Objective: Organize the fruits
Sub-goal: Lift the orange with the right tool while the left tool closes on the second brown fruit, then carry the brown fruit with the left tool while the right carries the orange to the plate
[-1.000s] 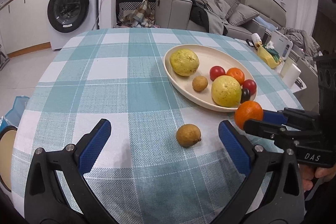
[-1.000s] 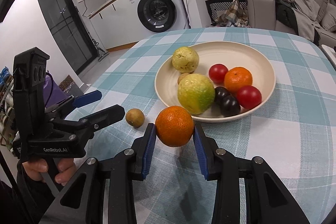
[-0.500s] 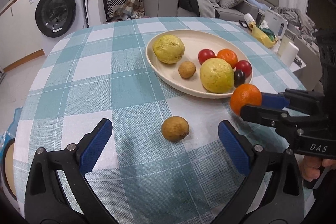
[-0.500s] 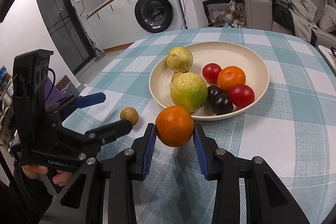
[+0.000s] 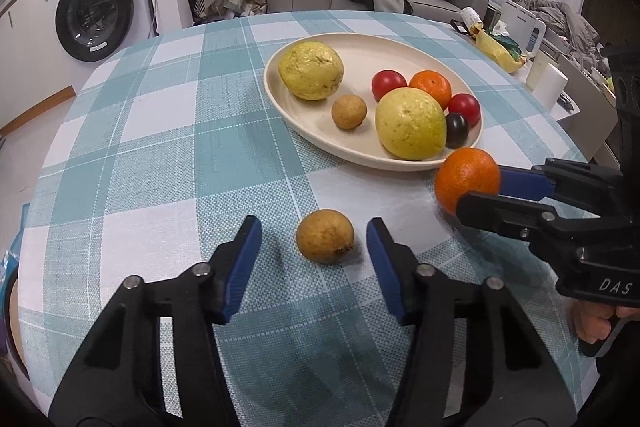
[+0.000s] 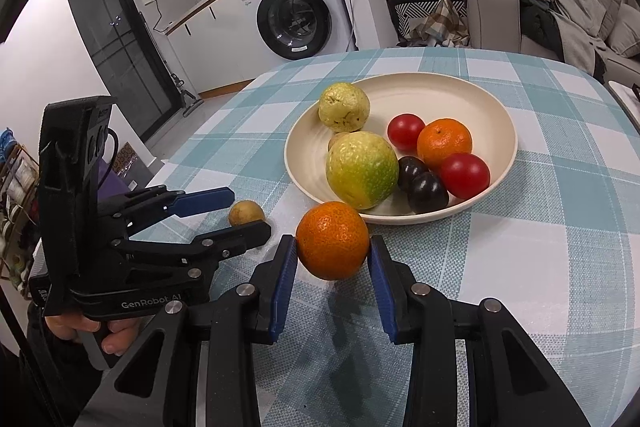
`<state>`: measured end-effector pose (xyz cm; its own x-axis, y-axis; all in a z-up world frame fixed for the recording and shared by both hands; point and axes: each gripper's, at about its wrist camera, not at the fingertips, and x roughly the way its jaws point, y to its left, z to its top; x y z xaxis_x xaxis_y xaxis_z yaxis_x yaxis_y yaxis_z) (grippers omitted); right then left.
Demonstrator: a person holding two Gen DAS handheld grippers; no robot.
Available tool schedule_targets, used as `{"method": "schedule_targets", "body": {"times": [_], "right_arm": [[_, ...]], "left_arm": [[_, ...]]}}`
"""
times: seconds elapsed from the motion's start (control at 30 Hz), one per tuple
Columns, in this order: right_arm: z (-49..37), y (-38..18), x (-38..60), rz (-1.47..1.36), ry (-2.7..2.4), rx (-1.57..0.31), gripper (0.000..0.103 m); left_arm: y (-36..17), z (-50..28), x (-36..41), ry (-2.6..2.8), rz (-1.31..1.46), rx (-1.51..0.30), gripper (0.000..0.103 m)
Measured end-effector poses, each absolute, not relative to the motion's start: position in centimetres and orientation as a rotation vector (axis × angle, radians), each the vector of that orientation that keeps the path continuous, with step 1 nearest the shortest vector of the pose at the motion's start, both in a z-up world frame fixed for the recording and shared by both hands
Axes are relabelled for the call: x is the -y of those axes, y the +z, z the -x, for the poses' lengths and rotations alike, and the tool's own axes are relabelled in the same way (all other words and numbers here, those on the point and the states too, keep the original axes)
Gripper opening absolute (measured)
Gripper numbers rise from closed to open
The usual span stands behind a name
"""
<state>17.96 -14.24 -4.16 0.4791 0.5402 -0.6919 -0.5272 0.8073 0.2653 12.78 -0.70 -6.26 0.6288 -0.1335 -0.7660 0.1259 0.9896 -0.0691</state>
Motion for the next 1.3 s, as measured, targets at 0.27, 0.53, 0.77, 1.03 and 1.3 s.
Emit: {"method": "schedule_targets", "body": {"times": [0.27, 0.53, 0.77, 1.03, 1.3], "right_arm": [[-18.0, -4.2, 14.2, -0.019, 0.649, -0.853, 0.037], [-18.0, -4.2, 14.2, -0.019, 0.649, -0.852, 0.037], [-18.0, -4.2, 14.3, -0.02, 0.649, -0.848, 0.037], [-17.9, -3.9, 14.4, -0.016, 0.645, -0.824, 0.037], [-17.9, -3.6, 14.6, -0.025, 0.647, -0.804, 0.037]], "left_arm": [[-6.2, -12.7, 1.2, -0.169, -0.004, -0.881, 0.026], [-6.1, -12.6, 1.1, -0.172, 0.002, -0.875, 0.026], [-5.8, -12.4, 0.7, -0.176, 0.021, -0.859, 0.026], [-5.4, -12.1, 0.3, -0.175, 0.036, -0.831, 0.026], [-5.0, -11.7, 0.0, -0.181, 0.056, -0.801, 0.026]]}}
